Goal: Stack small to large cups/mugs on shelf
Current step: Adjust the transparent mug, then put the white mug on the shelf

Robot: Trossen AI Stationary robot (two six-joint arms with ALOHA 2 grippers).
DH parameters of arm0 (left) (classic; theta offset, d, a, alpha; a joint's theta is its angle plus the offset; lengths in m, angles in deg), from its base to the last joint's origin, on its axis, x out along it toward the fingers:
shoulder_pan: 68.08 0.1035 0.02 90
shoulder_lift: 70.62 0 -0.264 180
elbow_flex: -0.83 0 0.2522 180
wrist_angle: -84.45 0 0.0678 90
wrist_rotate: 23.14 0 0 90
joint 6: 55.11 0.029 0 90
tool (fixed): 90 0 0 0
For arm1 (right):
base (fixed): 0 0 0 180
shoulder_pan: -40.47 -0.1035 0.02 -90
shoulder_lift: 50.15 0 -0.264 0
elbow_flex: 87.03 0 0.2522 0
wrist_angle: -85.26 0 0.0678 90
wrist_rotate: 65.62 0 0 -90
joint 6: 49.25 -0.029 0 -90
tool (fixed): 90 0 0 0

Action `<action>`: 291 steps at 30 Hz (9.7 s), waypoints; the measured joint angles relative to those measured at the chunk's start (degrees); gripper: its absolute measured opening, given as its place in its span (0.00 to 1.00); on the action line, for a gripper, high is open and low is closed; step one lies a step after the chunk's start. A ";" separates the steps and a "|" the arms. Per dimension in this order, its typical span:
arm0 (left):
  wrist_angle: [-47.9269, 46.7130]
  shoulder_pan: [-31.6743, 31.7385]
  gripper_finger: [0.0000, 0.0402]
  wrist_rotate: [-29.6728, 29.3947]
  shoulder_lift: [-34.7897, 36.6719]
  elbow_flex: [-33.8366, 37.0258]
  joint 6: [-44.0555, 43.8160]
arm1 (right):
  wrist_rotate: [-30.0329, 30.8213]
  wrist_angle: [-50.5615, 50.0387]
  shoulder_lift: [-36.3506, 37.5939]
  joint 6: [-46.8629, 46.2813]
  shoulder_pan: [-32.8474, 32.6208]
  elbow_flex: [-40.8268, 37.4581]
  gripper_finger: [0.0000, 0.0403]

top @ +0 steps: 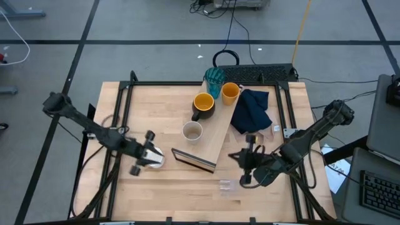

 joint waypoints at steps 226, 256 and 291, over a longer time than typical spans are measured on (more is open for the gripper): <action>-126.24 1.34 0.27 4.95 -68.81 -100.74 -10.83 | 2.30 -6.67 6.35 2.97 -8.35 -0.02 0.00; -61.44 -18.59 0.27 -26.19 8.87 -23.50 -22.34 | 2.33 -5.87 6.35 2.79 -8.37 -0.02 0.00; -41.91 -26.25 0.27 -34.37 11.82 -10.45 -17.44 | -14.32 70.82 -12.82 33.62 -3.32 -14.52 0.70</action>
